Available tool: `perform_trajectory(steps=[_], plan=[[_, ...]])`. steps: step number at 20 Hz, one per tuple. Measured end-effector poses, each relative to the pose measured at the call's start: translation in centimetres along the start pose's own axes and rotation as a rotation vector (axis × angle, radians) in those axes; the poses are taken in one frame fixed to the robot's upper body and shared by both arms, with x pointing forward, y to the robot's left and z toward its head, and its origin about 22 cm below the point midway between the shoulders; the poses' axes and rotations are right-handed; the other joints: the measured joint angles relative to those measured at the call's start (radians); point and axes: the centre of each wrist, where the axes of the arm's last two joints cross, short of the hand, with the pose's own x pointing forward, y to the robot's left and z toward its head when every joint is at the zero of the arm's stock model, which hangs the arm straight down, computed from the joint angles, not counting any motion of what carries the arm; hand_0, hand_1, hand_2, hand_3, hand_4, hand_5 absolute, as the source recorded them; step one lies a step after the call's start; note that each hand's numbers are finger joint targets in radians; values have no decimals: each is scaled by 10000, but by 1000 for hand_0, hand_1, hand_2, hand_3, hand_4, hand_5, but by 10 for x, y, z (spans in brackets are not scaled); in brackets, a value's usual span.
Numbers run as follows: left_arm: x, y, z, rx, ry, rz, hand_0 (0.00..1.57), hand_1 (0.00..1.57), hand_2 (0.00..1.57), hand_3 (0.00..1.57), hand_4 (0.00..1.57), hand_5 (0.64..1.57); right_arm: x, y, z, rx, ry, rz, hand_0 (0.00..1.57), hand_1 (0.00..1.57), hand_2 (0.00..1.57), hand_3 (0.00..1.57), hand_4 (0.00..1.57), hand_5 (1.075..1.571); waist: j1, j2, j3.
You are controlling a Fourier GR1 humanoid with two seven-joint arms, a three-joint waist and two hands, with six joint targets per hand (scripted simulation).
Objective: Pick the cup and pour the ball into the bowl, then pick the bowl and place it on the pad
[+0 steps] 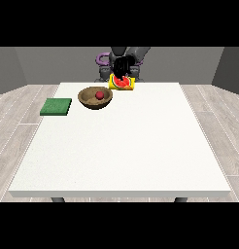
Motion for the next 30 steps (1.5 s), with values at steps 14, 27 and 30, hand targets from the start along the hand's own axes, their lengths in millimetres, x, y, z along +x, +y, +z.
perform_trajectory(steps=[14, 27, 30], plan=[[-105, -48, 93, 2153, 4510, 6961, 1419, 1419, 1571, 1571, 1382, 1502, 12, 12, 35, 447, -785, -141, 0, 0, 0, 0, 444, 1565, -188, 925, -84], [-150, -24, 93, 5329, 3772, 16445, 0, 0, 0, 0, 0, 1553, 25, 47, 34, 222, -1460, -143, 0, 0, 0, 0, 490, 1568, 859, 2339, -80], [-193, -15, 95, 5813, 3154, 17106, 0, 0, 0, 0, 0, 1540, 32, 66, 35, 271, -1711, -30, 0, 0, 0, 0, 493, 1568, 832, 2875, -43]])
